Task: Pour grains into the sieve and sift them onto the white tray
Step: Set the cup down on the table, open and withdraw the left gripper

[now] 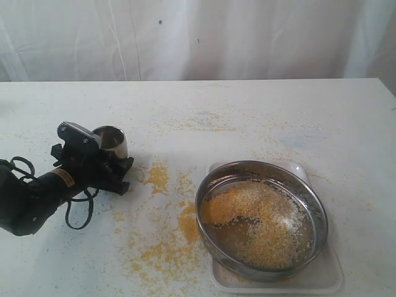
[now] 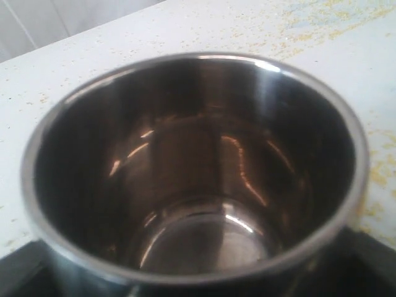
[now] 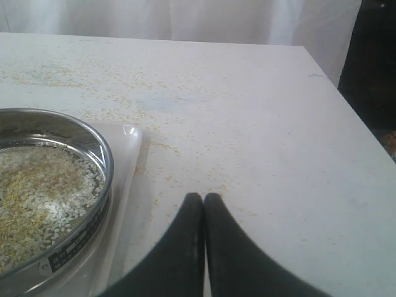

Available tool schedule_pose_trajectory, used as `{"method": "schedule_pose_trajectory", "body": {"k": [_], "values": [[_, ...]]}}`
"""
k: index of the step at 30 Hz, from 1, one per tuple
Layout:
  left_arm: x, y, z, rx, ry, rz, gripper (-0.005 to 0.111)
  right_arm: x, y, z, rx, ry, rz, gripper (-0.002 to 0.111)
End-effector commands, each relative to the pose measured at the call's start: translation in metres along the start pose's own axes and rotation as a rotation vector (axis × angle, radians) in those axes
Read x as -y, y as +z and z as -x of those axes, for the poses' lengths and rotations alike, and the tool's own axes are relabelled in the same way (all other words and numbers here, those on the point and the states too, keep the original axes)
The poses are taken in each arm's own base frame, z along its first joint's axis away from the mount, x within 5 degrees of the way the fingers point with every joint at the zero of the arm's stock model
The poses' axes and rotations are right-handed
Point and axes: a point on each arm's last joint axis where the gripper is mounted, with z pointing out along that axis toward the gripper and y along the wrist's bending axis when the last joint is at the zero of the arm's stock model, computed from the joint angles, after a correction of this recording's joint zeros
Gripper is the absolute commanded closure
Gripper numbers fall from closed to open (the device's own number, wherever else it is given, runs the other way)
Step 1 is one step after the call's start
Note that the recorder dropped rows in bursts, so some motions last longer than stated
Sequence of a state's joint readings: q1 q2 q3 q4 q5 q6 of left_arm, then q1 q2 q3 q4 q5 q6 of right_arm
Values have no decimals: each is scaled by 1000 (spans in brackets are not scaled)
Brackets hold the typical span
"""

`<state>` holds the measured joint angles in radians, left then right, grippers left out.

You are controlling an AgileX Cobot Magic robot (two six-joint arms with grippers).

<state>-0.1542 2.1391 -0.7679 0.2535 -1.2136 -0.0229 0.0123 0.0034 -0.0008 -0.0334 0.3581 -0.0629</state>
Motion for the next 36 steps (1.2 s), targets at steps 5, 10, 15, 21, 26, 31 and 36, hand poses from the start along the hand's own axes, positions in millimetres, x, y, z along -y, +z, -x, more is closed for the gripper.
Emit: {"method": "schedule_pose_trajectory", "body": {"k": [5, 10, 15, 21, 26, 31, 36], "values": [[-2, 0, 1, 8, -34, 12, 12, 0, 0, 0, 9, -13, 5, 108], [0, -2, 10, 36, -6, -22, 13, 0, 0, 0, 9, -13, 5, 108], [-8, -14, 55, 164, 18, 5, 13, 0, 0, 0, 9, -13, 5, 108], [-18, -48, 111, 324, 31, 64, 13, 0, 0, 0, 9, -13, 5, 108], [-30, -90, 145, 438, -52, 197, 16, 0, 0, 0, 9, -13, 5, 108], [-42, -128, 146, 314, -167, 356, 70, 0, 0, 0, 9, -13, 5, 108], [-38, -153, 123, -37, -43, 367, 106, 0, 0, 0, 9, -13, 5, 108]]}}
